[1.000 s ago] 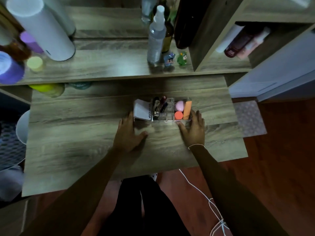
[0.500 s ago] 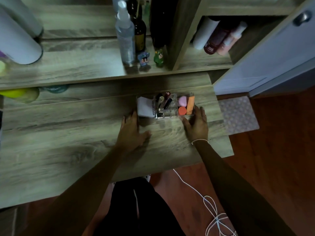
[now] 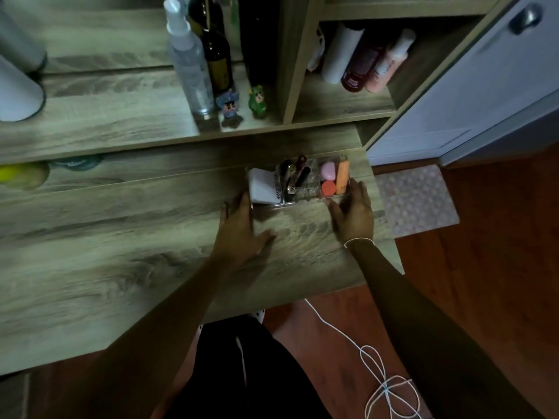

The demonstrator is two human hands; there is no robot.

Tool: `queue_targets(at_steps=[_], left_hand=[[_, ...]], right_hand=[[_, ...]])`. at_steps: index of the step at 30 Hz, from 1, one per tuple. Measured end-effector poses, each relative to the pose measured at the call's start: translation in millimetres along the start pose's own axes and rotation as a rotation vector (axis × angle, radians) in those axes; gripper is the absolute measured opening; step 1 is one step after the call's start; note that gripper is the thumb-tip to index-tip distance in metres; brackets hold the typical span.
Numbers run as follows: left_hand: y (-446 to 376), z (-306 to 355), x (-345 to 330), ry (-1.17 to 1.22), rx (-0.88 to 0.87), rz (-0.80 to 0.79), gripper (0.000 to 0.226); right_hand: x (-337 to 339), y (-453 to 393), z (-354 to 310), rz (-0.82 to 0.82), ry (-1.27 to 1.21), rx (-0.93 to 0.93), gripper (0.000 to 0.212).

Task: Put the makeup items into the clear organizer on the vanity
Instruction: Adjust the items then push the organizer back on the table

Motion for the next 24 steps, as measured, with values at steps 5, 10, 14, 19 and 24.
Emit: queue_targets(at_steps=[5,10,14,19,24], left_hand=[[-2,9,-1,0.015,-0.004,-0.019,0.097],[-1,13,-1,-0.007,-0.002,0.004,0.097],[-1,13,-2,-0.013,-0.009,-0.007,0.098],[-1,10,-3,-0.044,-0.008,-0.019,0.099],[2,10,-1,-0.053,-0.015,-0.029,0.090]], right_hand=[[4,-7,5,-0.015,0.001,0.020,0.067],[6,-7,4,-0.005,-0.007,0.041,0.070],[6,-9,5,-0.024,0.005,0.035,0.069],[5,-7,5,-0.023,0.010,0.032,0.066],[5,5,2,0.032,-0.005,-0.018,0.067]])
Point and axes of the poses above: each hand's wrist, its own y-axis away from the middle knuckle, its own x-axis out of the back of the hand, z = x × y, the point moved 3 cm from there along -y, towards the middle knuckle, and after that the axes turned 3 degrees about x, right-handed, at the moved point
